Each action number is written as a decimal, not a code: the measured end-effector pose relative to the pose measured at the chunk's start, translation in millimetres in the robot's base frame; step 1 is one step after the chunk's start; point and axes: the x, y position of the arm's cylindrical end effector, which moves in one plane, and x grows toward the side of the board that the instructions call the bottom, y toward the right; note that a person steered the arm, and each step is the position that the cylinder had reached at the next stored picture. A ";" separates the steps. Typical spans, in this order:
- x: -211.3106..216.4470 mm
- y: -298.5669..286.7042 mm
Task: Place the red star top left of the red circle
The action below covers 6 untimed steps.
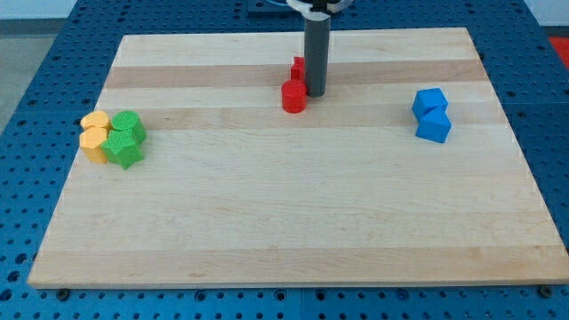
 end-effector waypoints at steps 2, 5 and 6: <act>0.7 82.2; -57.3 28.6; -51.4 4.2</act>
